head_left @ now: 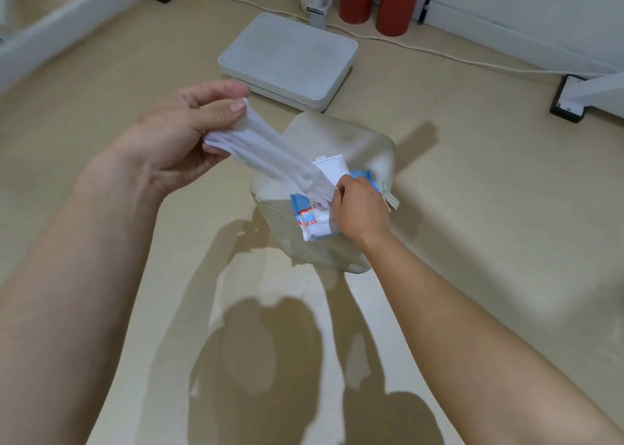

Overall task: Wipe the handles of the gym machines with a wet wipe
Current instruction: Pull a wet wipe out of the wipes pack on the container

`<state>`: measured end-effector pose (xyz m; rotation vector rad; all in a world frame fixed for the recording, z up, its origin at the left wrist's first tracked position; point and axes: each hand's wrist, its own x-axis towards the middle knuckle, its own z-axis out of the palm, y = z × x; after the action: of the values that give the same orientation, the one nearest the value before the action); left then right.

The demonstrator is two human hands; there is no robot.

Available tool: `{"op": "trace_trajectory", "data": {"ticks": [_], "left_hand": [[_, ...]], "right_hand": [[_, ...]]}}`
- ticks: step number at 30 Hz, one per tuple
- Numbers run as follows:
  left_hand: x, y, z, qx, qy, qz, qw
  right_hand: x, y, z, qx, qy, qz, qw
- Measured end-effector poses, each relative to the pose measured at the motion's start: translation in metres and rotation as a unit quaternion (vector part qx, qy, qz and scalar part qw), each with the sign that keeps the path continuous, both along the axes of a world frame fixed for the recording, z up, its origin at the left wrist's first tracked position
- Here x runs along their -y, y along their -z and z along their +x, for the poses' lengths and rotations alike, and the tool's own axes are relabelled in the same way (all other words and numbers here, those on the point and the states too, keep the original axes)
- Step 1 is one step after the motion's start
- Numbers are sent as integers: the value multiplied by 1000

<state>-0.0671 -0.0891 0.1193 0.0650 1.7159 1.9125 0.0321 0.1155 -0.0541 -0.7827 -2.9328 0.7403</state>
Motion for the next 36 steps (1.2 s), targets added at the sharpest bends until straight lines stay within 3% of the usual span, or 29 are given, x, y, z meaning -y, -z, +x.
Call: {"op": "trace_trajectory", "data": {"ticks": [4,7,13,15,17,19,23,27,30,33,36], "left_hand": [[5,1,-6,32,2,165,986],[2,4,-7,79,-33,180,980],[-13,11,-4,136,13,66,988],[-17,24,-5,66,-5,-87,994],[-25,42,2,-20,1,-261,965],[-37,65,16,-49,54,-337,939],[-65,110,39,-57,142,-367,918],[-85,134,48,-167,112,-350,915],[-90,143,52,-202,124,-335,912],[-89,146,53,-215,144,-334,906],[-81,149,52,-233,148,-359,892]], "right_hand": [[0,-1,2,13,-4,3,1000],[0,-3,1,10,2,-11,1000],[-4,-13,10,1,-29,-38,999],[-7,-15,12,-2,-41,-54,998],[-11,-15,14,-19,-31,-82,996],[-16,-13,16,-39,-5,-121,992],[-20,-8,19,-62,3,-172,983],[-25,-4,18,-68,-13,-186,980],[-29,-8,21,-95,-36,-214,972],[-34,-9,21,-70,-109,-172,977],[-37,-5,18,-84,-70,-138,984]]}}
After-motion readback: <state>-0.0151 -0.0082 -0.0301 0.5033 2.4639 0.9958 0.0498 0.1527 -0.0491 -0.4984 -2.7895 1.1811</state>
